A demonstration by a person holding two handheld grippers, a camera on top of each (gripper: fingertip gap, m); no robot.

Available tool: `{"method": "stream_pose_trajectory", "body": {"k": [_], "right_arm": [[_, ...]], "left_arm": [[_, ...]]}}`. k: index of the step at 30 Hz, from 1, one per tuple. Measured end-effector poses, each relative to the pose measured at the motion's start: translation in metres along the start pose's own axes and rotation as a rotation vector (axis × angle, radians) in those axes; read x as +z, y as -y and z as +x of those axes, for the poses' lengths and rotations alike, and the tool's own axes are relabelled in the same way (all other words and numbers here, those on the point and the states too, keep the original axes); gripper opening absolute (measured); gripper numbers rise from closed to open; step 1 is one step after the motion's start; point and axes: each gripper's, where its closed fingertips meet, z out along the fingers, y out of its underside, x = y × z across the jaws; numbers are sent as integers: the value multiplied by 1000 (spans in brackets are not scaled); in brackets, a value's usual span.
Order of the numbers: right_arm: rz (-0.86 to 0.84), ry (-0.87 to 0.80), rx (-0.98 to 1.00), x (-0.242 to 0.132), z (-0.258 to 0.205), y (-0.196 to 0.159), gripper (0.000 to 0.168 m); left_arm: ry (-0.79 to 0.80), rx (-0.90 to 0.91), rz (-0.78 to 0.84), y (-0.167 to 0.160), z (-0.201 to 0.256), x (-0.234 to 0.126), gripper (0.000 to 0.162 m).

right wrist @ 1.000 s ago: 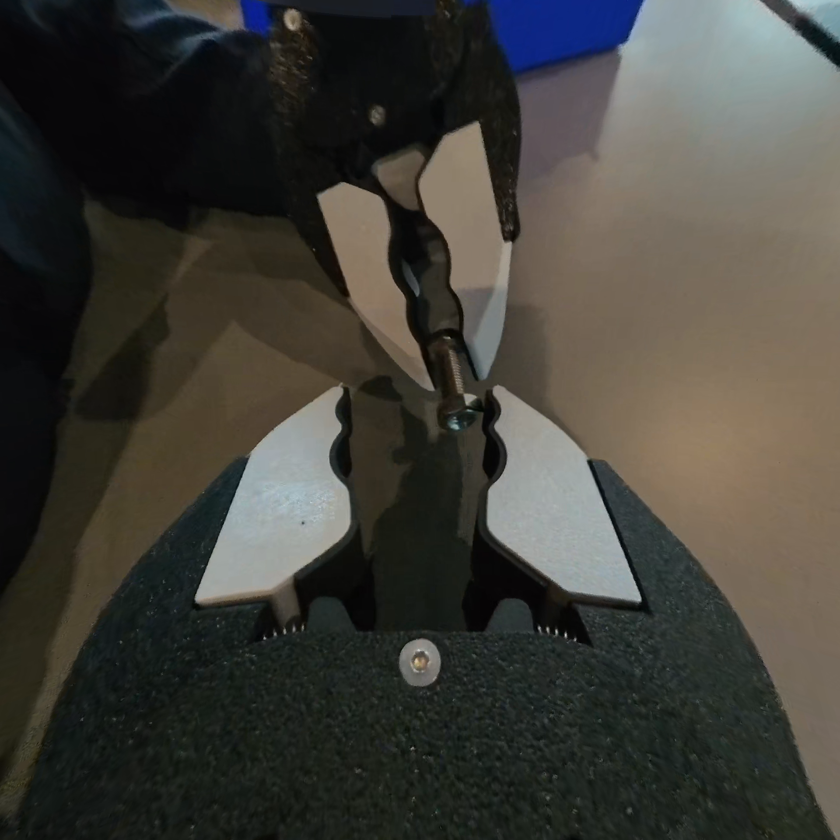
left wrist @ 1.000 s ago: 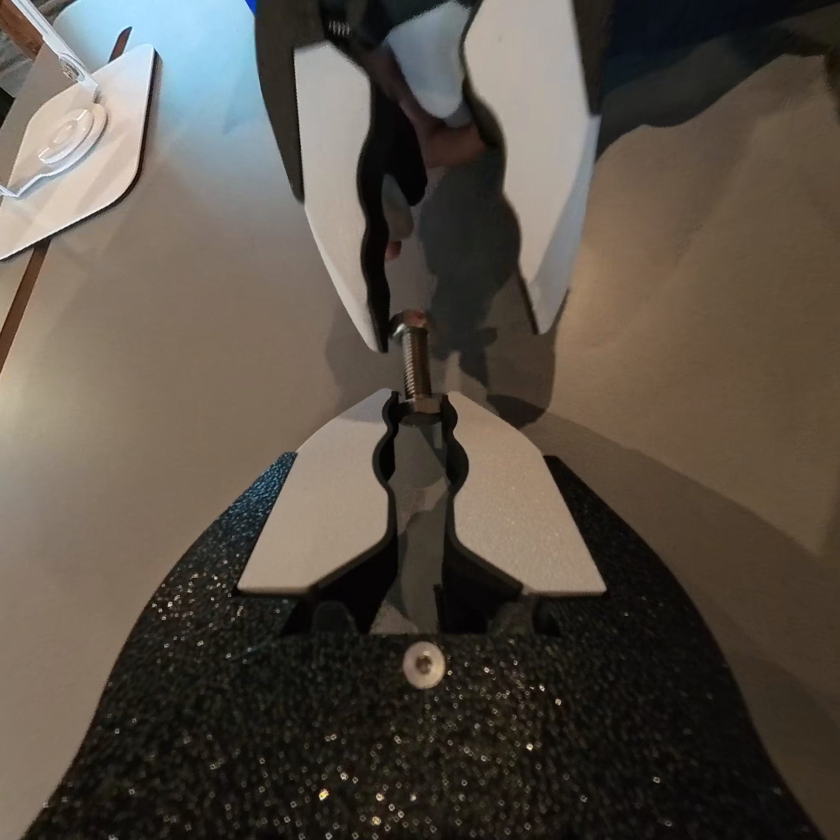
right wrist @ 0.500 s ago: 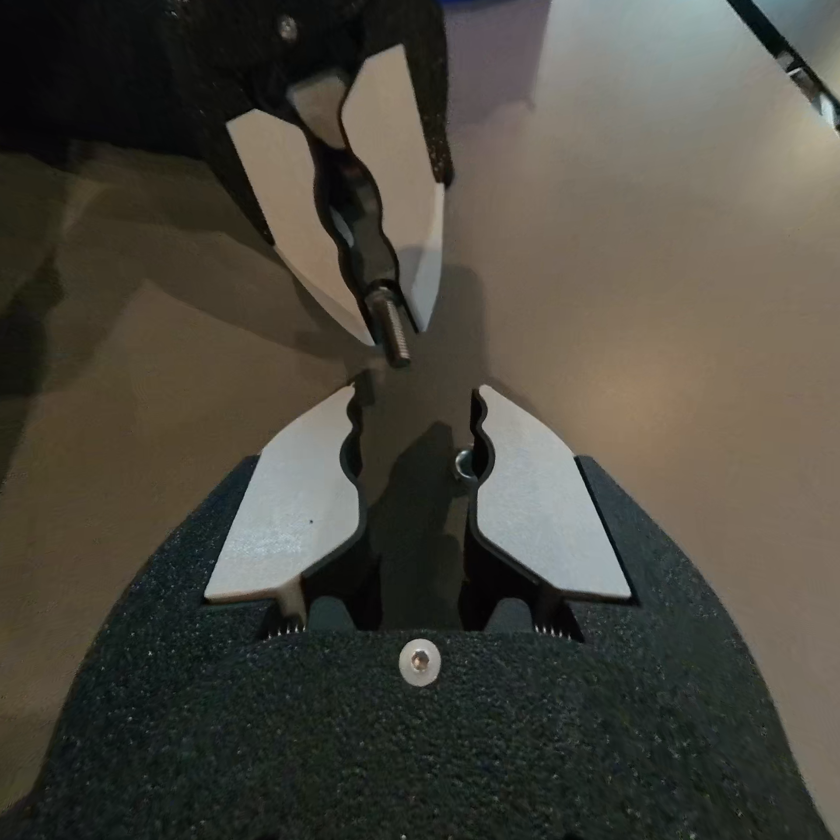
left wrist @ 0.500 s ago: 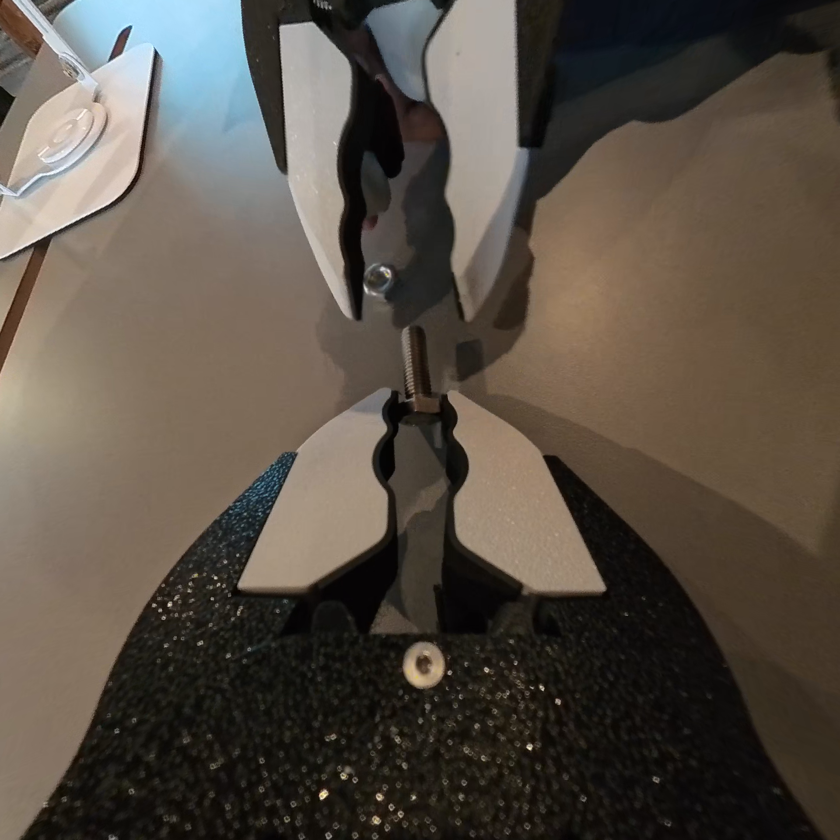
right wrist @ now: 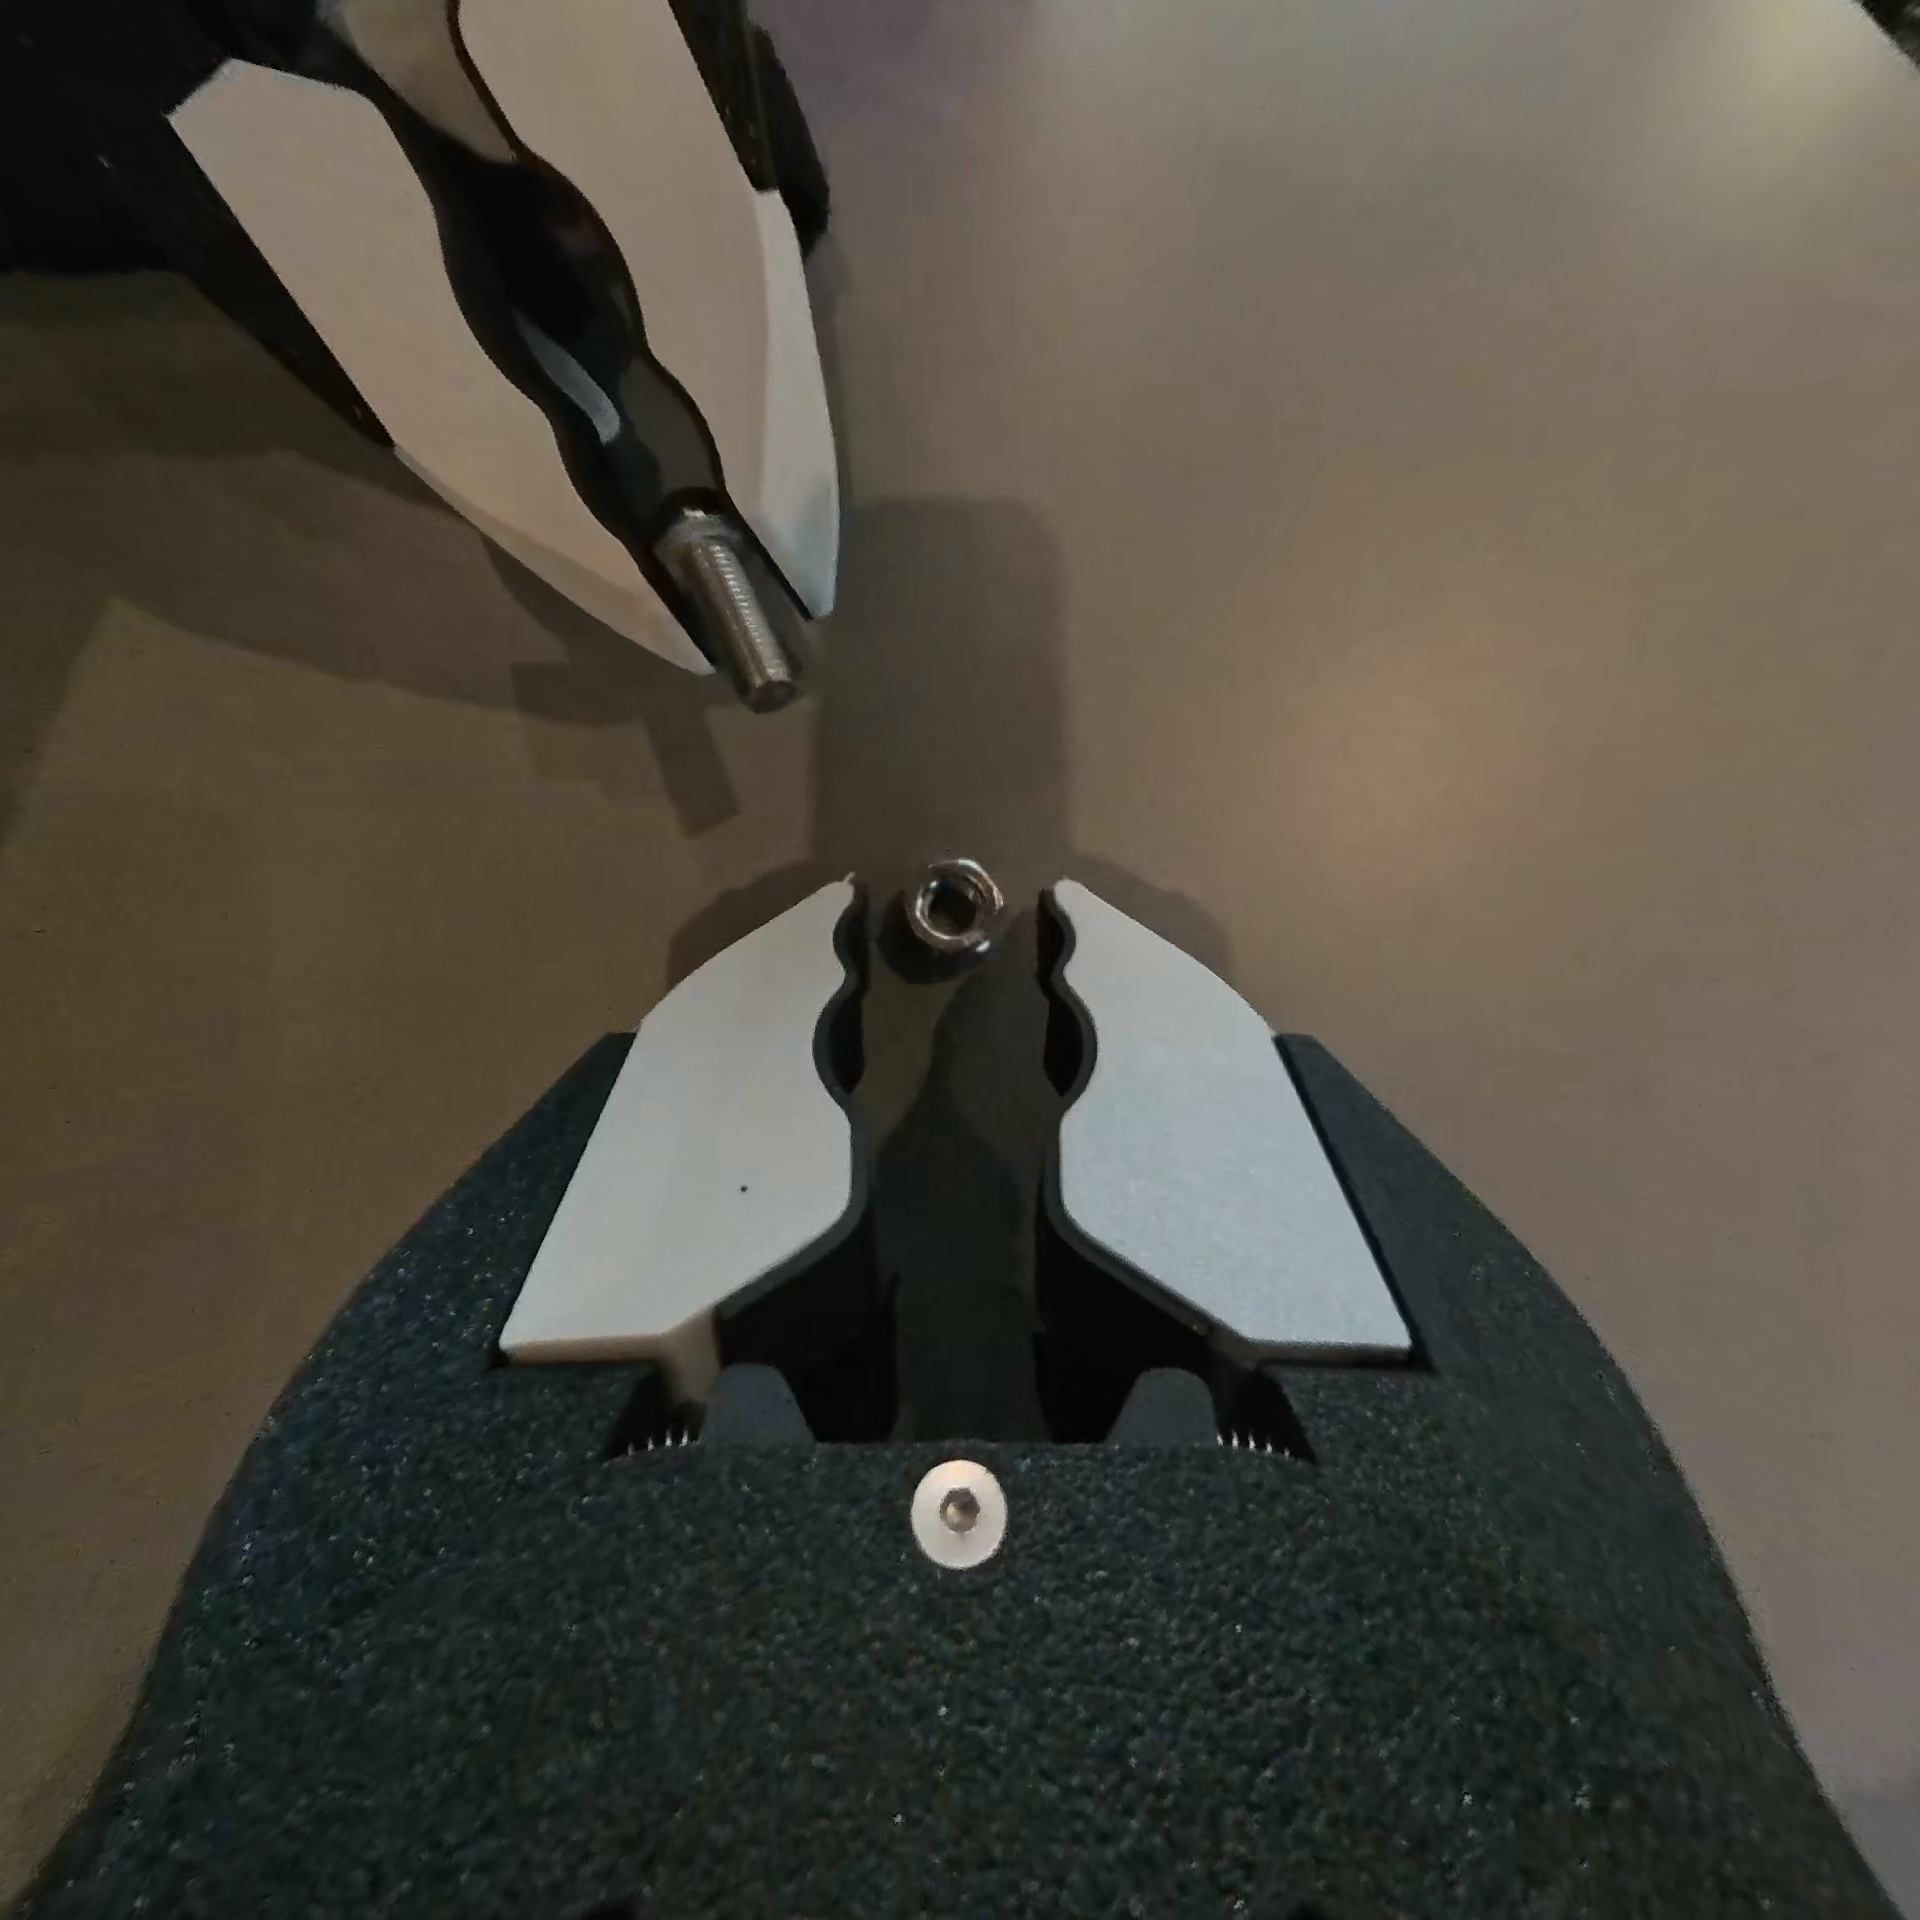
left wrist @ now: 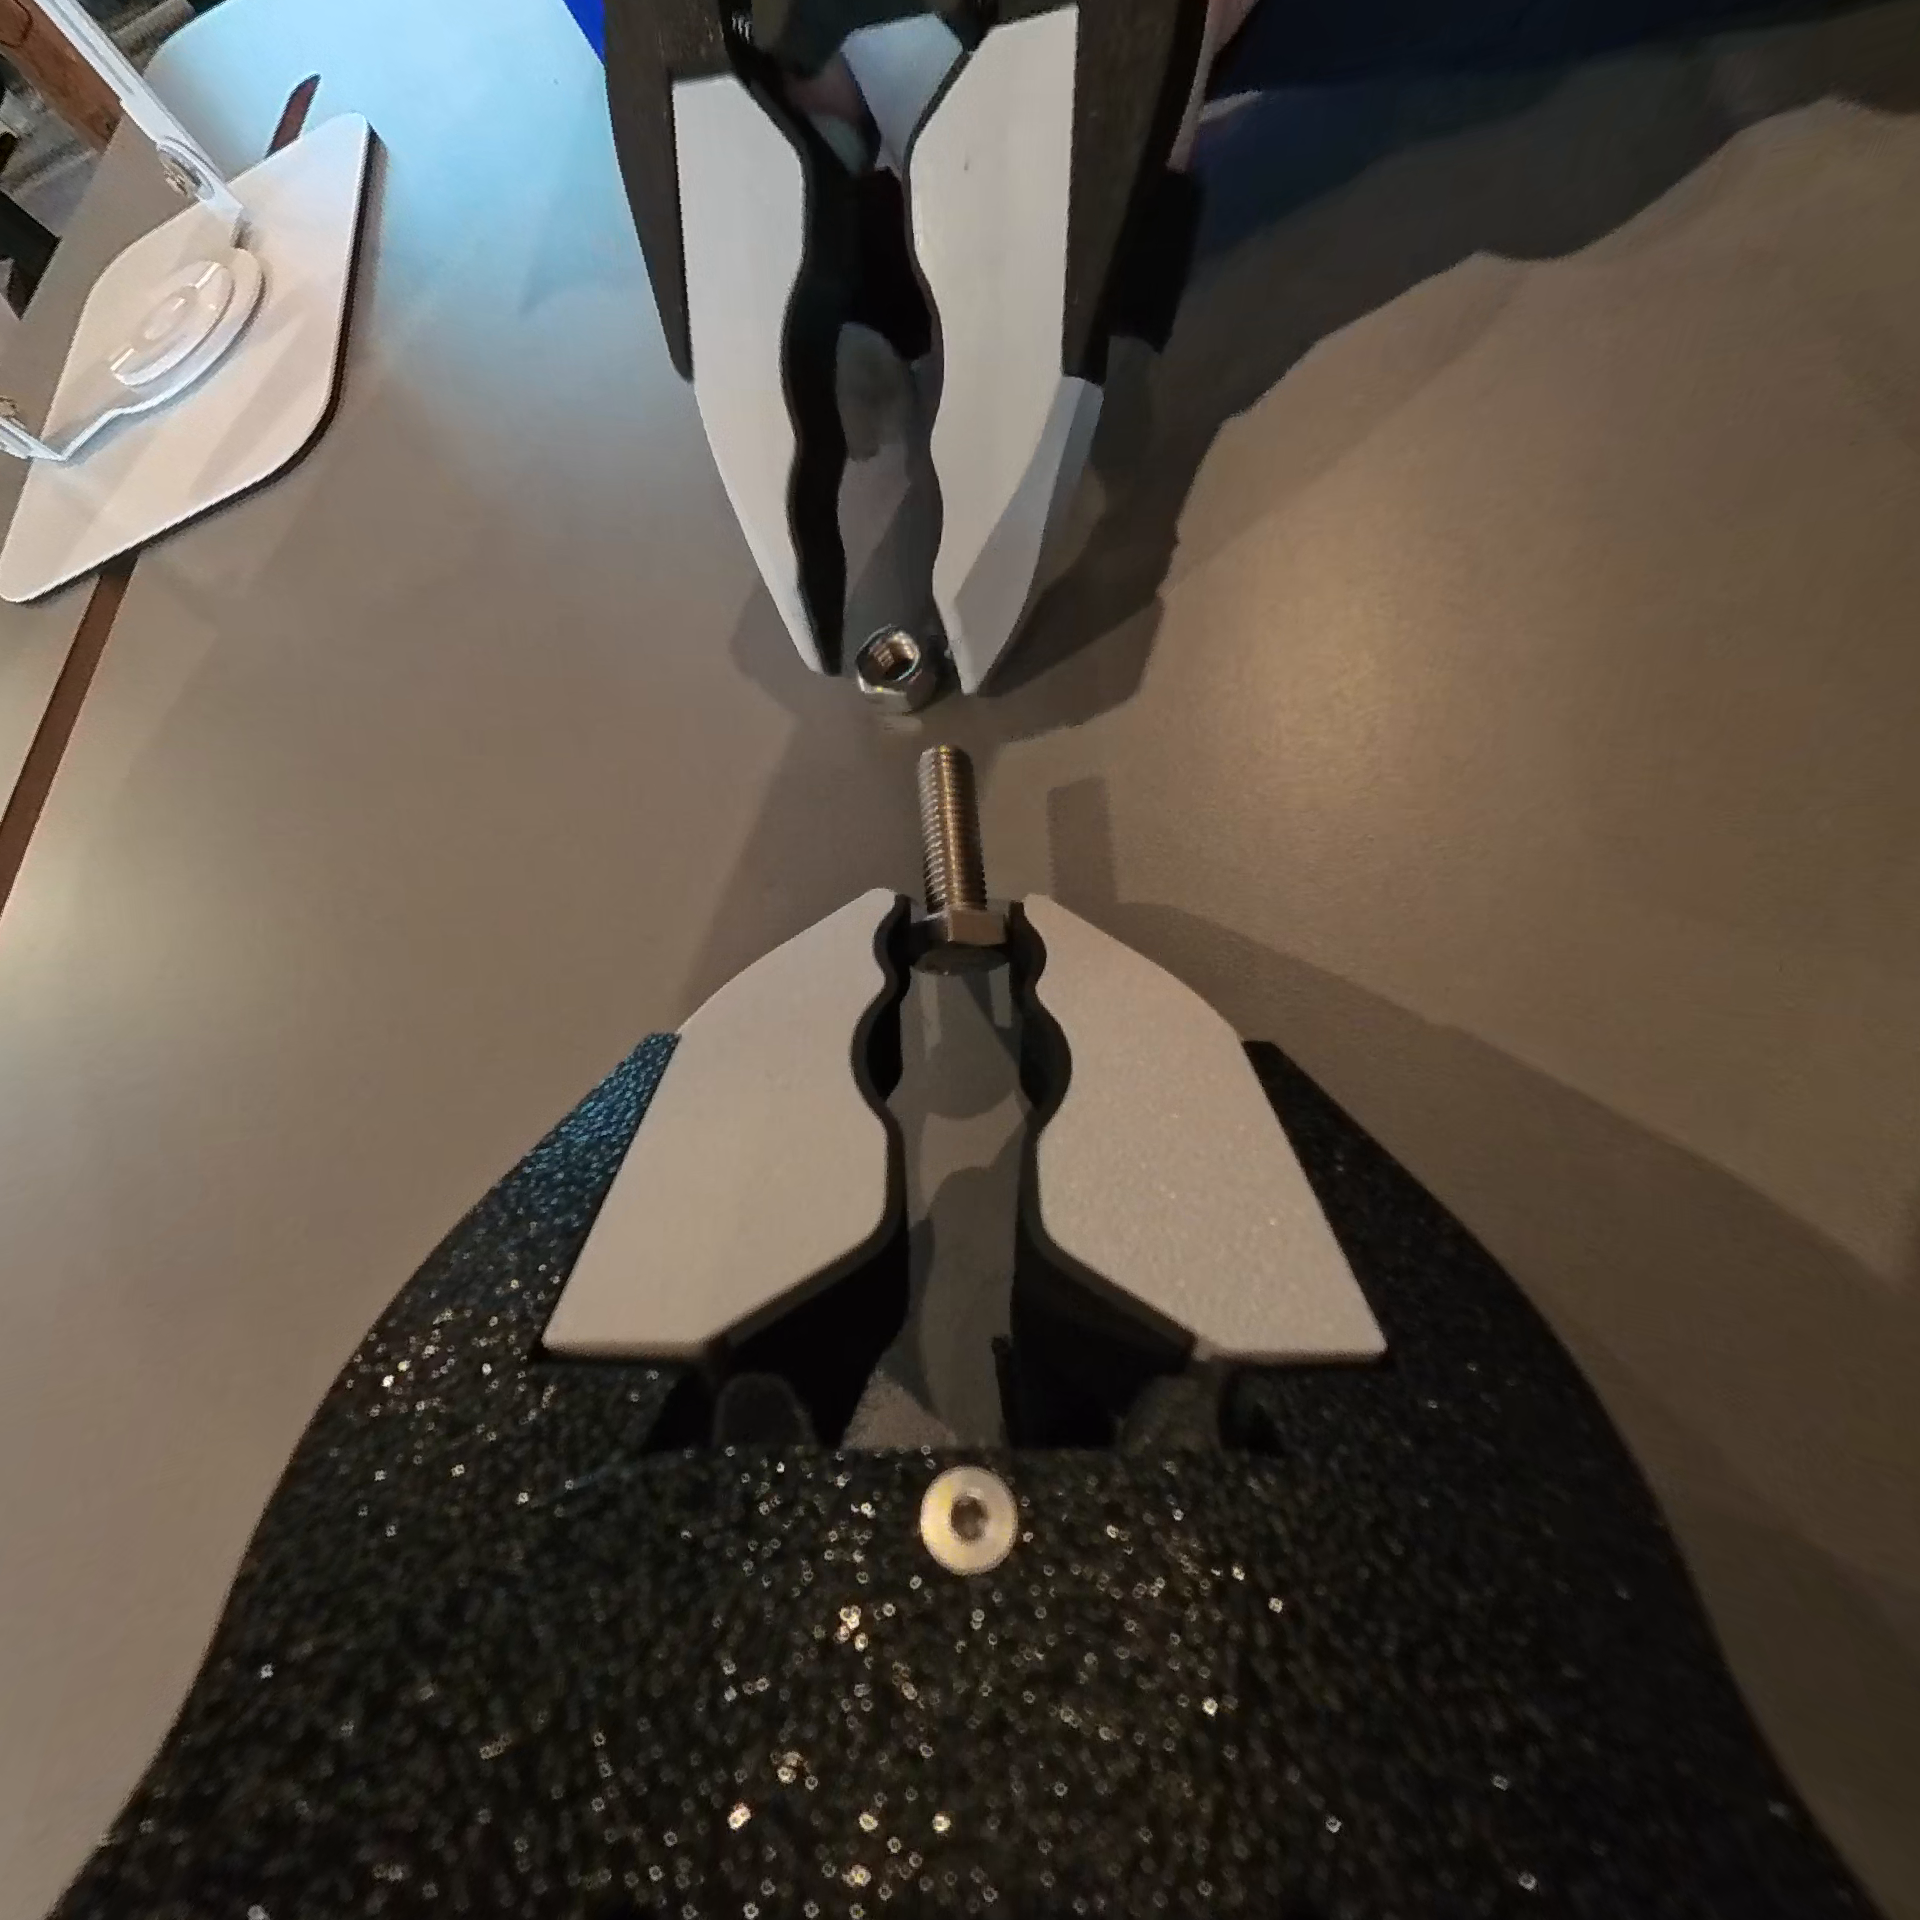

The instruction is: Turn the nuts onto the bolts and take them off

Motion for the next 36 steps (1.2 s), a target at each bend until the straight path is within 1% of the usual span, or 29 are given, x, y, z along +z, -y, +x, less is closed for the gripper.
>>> {"method": "stream_pose_trajectory", "body": {"k": [5,7,9,10,12,14,15,17,18,19,20,22,24,25,28,34,35,36], "right_arm": [[-15,5,-2,4,-5,3,18],[-27,-39,-42,1,-3,5,18],[26,-87,-74,-18,-10,25,18],[77,-130,-99,-35,-17,41,18],[155,-268,-161,-85,-30,64,18],[157,-473,-196,-150,-31,63,18],[130,-579,-181,-185,-25,52,18],[26,-746,-89,-250,-10,13,18],[-50,-797,-25,-275,-1,-14,18],[-121,-800,42,-290,5,-44,18],[-180,-768,119,-297,10,-73,18],[-284,-650,221,-290,16,-122,18],[-391,-546,243,-274,20,-156,18],[-431,-504,245,-266,20,-167,18],[-500,-425,259,-250,23,-185,18],[-567,-357,320,-236,22,-210,18],[-577,-350,332,-235,21,-214,26],[-589,-376,333,-239,24,-216,31]], "left_arm": [[3,3,1,0,0,0,17],[7,6,2,0,0,0,17],[11,10,4,1,0,-1,17],[12,11,5,1,0,-1,17],[14,13,6,1,0,-1,17],[16,14,6,1,0,-1,17],[16,14,6,1,0,-1,17],[15,13,5,1,0,-1,17],[15,12,5,1,0,-1,17],[15,12,5,1,0,-1,17],[15,12,5,1,0,-1,17],[15,12,5,1,0,-1,17],[15,11,5,1,0,-1,17],[15,11,5,1,0,-1,17],[16,13,5,1,0,-1,17],[15,13,5,1,0,-1,17],[15,13,5,1,0,-1,17],[15,13,5,1,0,-1,17]]}}
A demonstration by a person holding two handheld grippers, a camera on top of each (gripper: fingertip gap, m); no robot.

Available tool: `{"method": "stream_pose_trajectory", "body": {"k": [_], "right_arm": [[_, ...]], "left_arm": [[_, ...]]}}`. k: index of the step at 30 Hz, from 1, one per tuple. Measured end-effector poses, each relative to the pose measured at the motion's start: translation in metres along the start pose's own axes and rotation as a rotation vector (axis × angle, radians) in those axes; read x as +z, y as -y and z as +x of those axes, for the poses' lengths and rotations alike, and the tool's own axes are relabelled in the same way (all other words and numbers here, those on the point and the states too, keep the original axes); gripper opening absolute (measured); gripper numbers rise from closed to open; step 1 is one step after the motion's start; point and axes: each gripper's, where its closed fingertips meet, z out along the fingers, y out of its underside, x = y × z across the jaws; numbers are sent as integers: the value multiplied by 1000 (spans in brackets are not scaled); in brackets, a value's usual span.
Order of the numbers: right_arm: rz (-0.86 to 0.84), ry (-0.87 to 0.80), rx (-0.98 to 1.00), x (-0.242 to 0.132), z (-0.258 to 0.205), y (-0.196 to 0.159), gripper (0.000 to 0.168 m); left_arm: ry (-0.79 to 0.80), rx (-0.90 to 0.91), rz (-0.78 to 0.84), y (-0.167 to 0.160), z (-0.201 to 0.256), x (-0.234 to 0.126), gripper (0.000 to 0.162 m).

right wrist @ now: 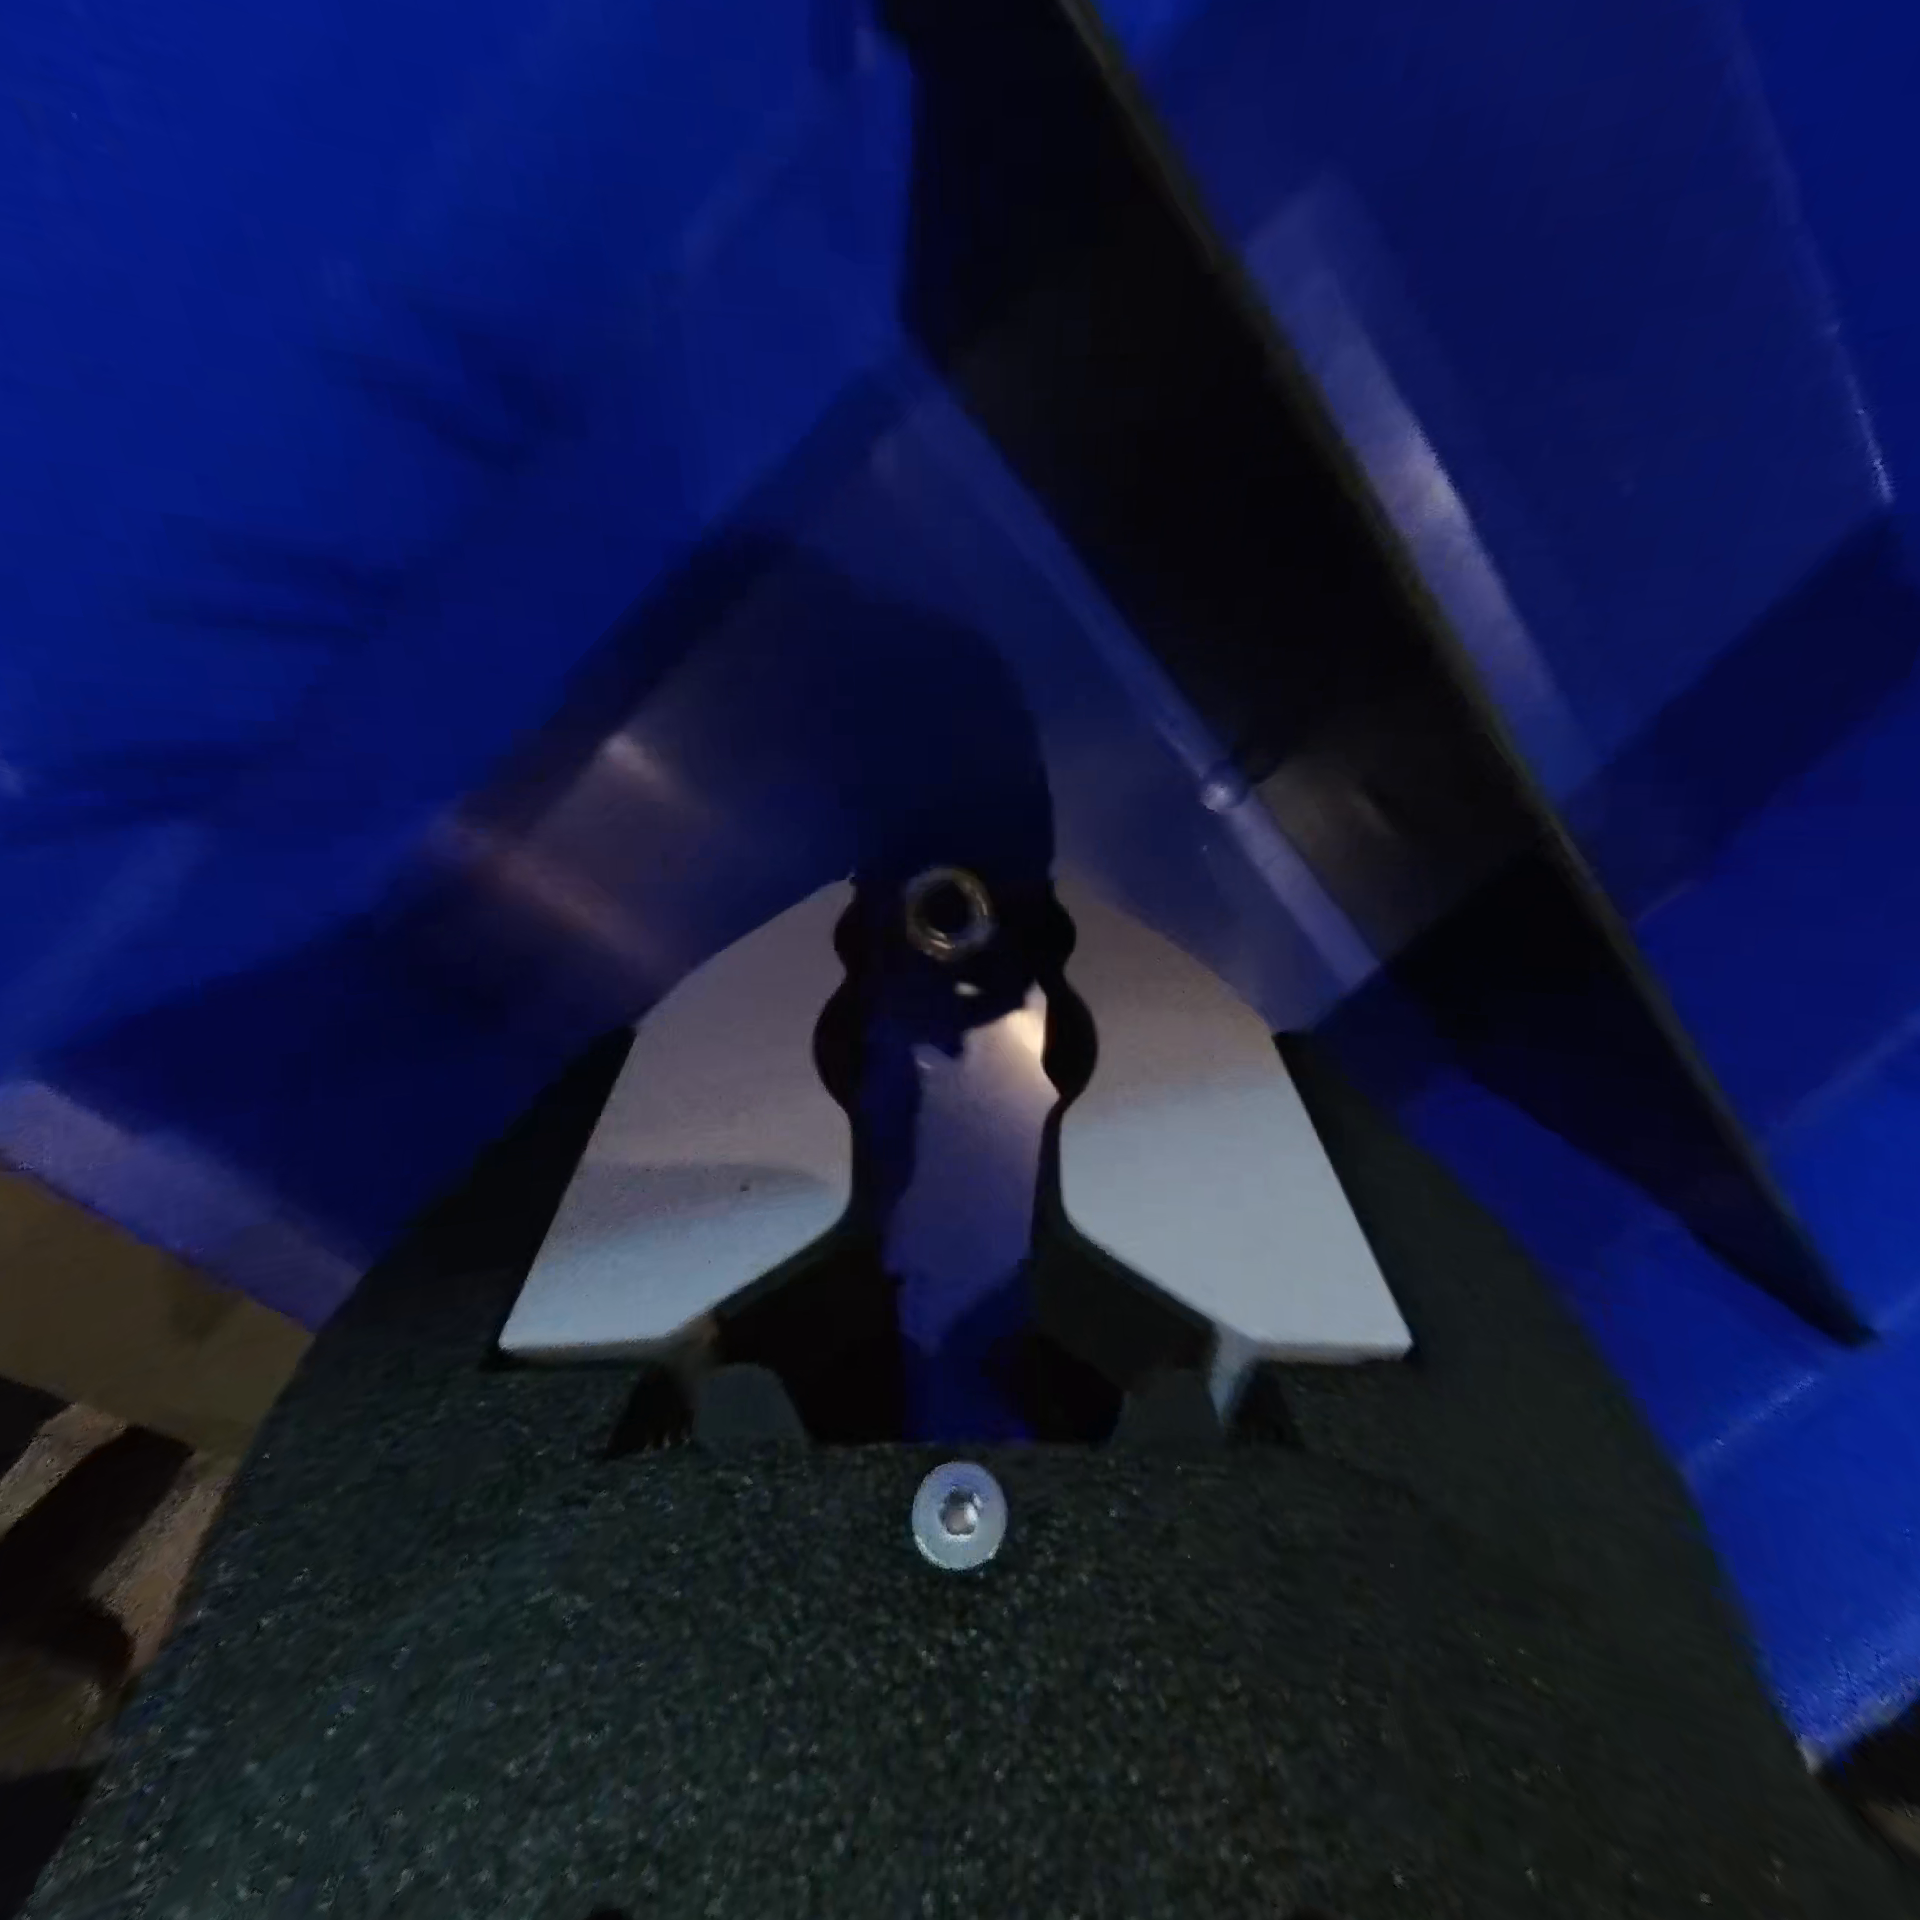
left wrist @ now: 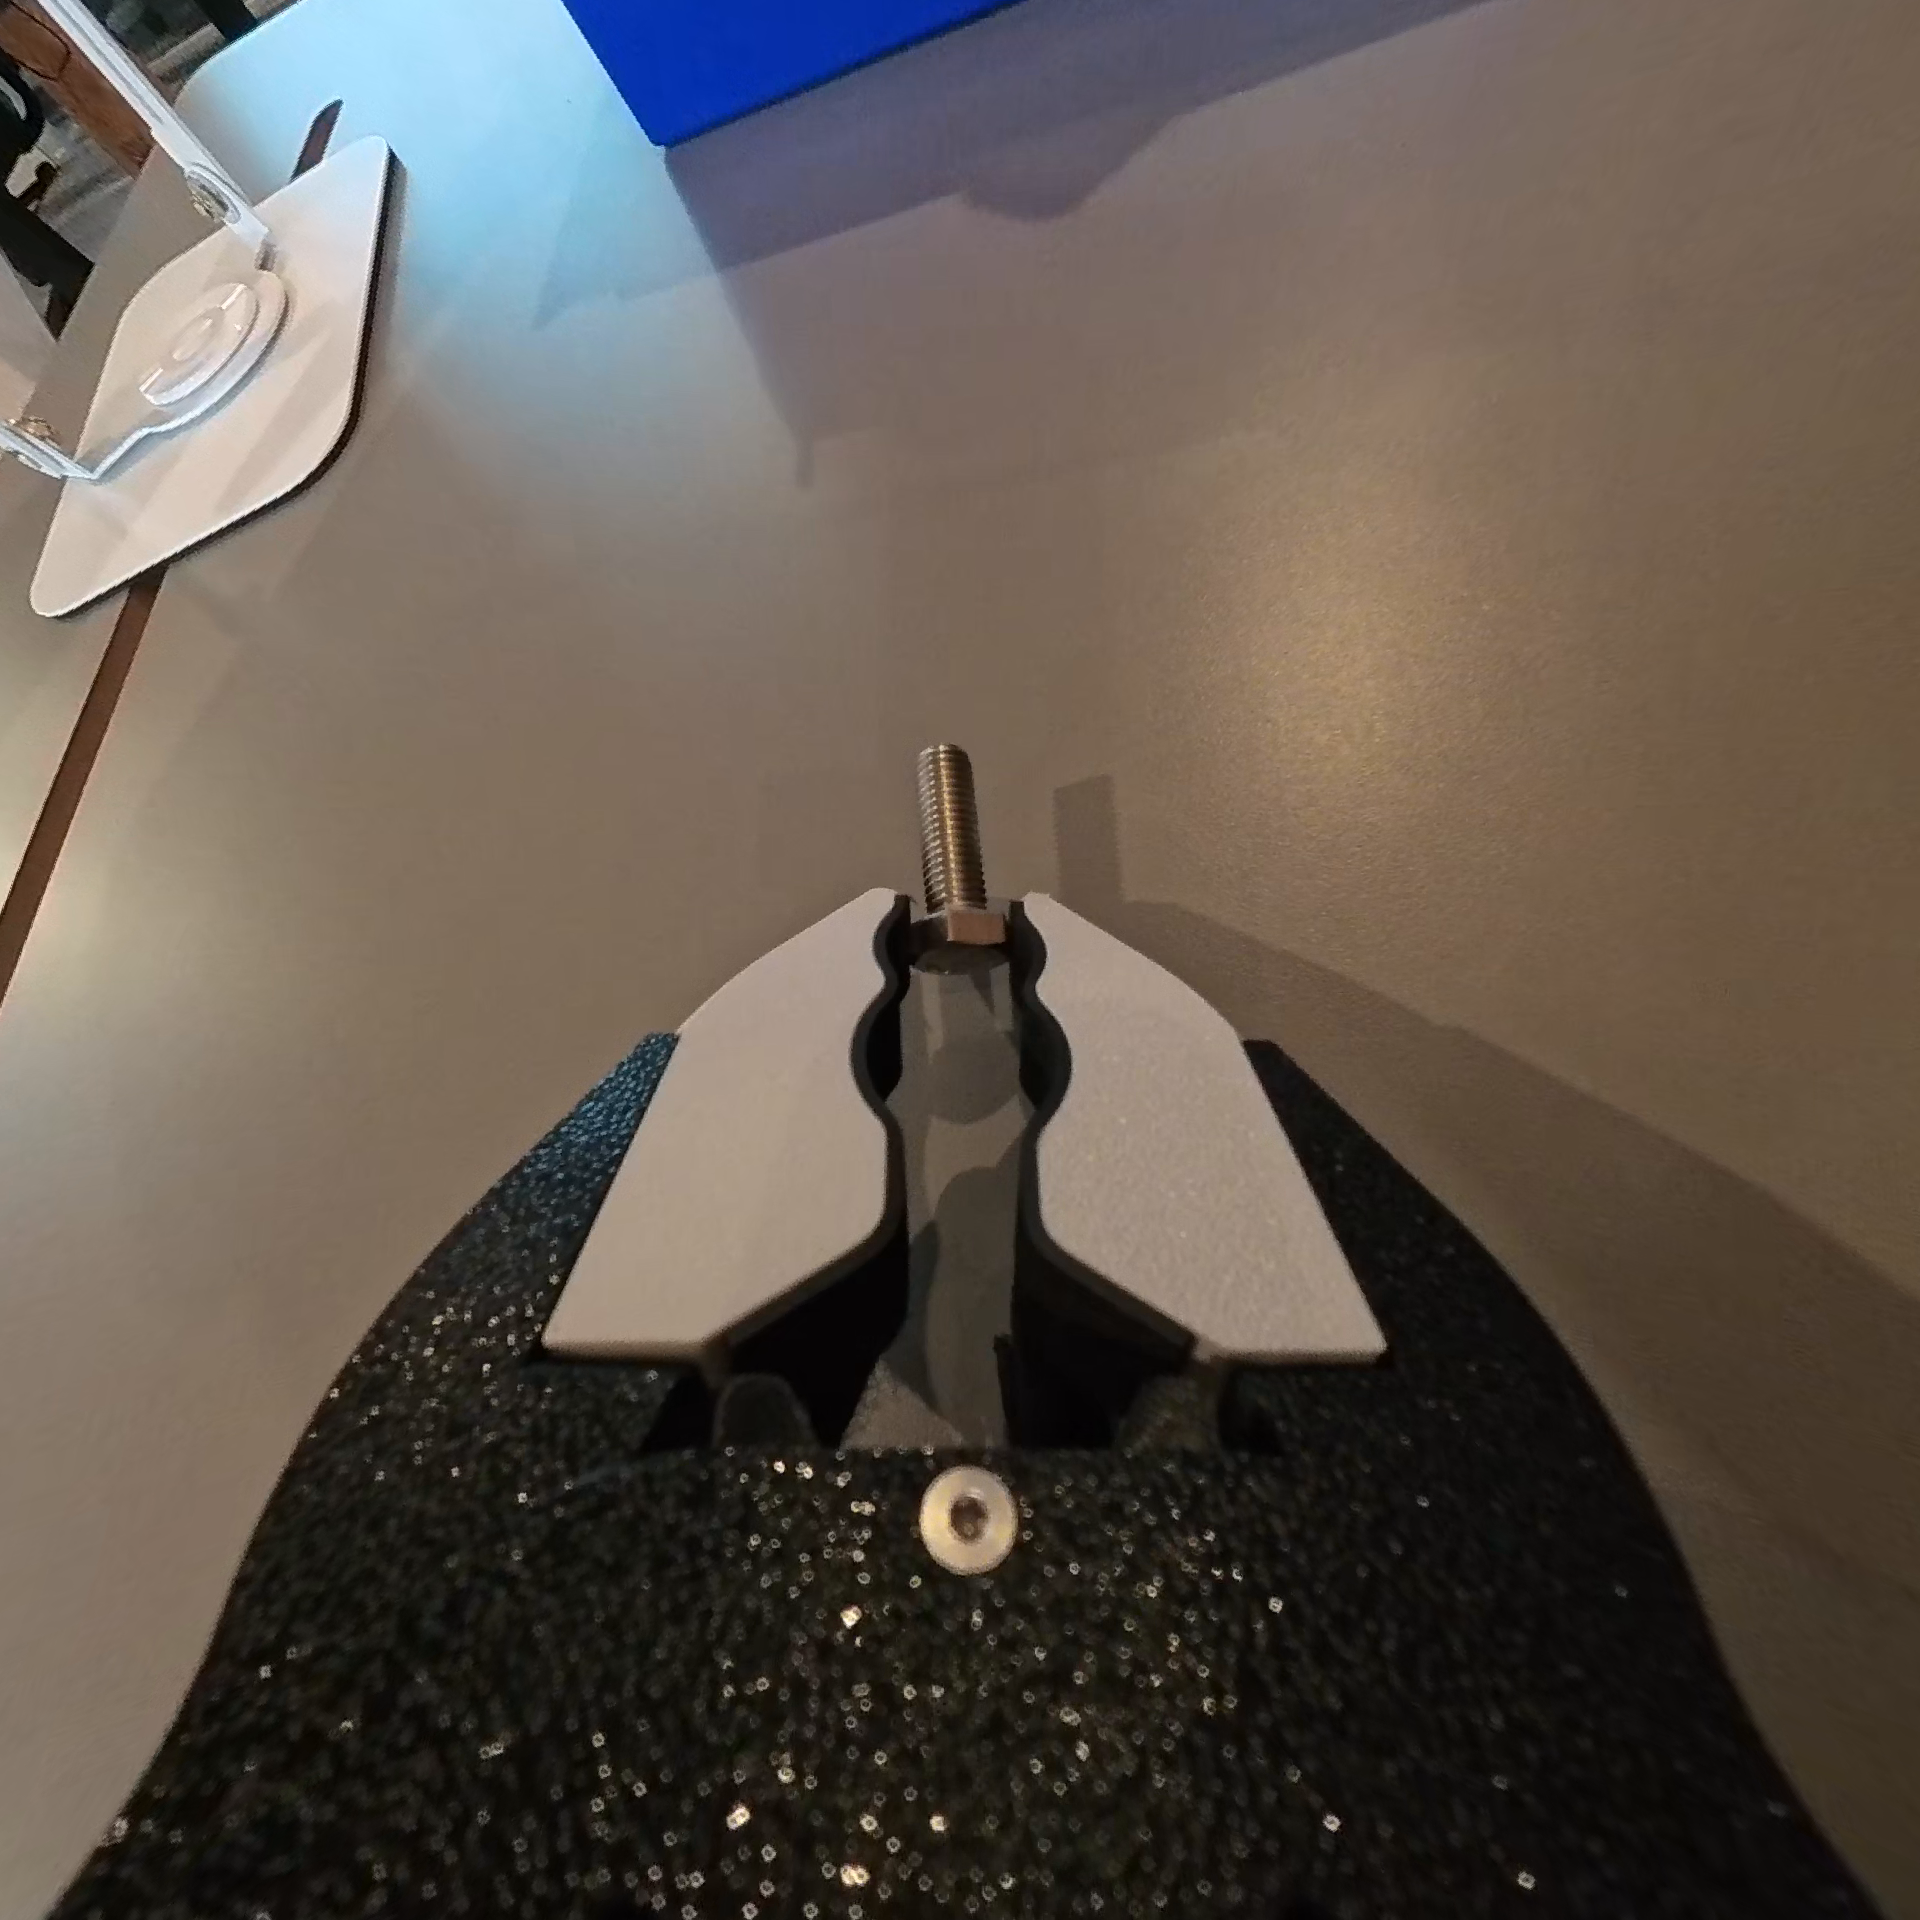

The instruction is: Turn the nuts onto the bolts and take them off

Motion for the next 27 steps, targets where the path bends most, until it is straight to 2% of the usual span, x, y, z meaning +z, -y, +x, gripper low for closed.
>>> {"method": "stream_pose_trajectory", "body": {"k": [3,5,7,9,11,13,15,17,21,27], "right_arm": [[111,-175,96,-43,21,13,32],[340,-286,92,-97,9,56,28],[593,-337,-18,-143,-28,113,20],[770,-200,-181,-151,-91,169,15],[813,-79,-344,-124,-146,211,12],[787,6,-473,-79,-184,238,11],[748,92,-514,-36,-202,254,16],[747,145,-531,-11,-209,268,22],[640,51,-655,14,-209,277,32],[538,-54,-810,32,-213,293,23]], "left_arm": [[0,1,0,0,0,0,17],[-1,1,0,0,0,0,17],[-3,4,1,0,1,0,17],[-10,6,3,1,2,-1,17],[-11,8,4,1,2,-1,17],[-15,9,5,1,3,-1,17],[-21,13,7,1,4,-1,17],[-23,17,9,1,5,-1,17],[-28,20,10,1,5,-1,17],[-26,28,13,2,6,-2,17]]}}
